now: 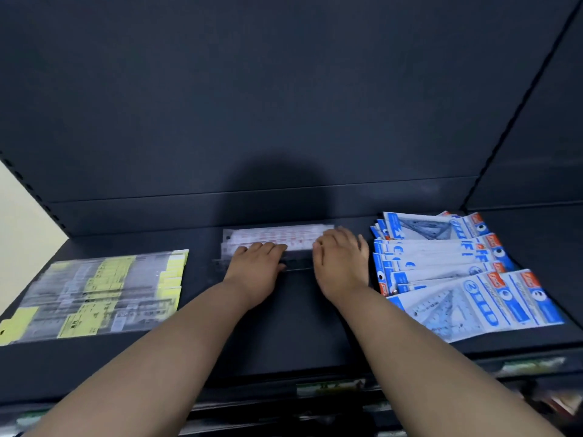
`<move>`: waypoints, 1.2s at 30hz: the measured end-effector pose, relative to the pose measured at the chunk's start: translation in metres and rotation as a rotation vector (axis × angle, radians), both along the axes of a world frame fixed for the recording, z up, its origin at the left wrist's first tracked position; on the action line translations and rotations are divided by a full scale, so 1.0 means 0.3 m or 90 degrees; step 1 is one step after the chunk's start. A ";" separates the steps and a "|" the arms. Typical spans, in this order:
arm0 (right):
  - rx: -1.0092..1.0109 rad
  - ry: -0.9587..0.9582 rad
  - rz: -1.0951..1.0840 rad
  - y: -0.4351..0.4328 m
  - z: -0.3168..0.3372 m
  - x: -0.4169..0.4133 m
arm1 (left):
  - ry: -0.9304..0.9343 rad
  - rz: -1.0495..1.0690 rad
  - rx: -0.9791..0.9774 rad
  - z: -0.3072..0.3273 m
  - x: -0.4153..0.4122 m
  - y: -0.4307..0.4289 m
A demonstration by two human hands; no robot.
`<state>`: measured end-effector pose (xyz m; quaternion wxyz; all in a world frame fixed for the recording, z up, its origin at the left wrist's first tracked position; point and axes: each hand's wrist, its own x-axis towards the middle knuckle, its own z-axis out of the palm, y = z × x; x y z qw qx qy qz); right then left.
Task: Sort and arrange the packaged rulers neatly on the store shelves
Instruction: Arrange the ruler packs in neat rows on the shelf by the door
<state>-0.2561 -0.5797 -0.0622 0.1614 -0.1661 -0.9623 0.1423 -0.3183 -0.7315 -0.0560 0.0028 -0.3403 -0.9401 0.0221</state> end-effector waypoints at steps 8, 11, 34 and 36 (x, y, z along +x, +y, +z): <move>0.172 -0.114 0.156 -0.009 0.022 0.023 | 0.024 0.034 -0.013 0.005 0.007 -0.001; 0.180 -0.131 0.158 -0.010 0.025 0.018 | 0.035 0.021 -0.026 0.011 0.015 -0.005; 0.035 -0.158 0.192 0.020 0.000 -0.020 | -0.017 -0.031 0.067 -0.026 0.022 -0.027; 0.034 -0.120 0.198 0.015 0.007 -0.022 | -0.026 -0.013 0.081 -0.029 0.019 -0.030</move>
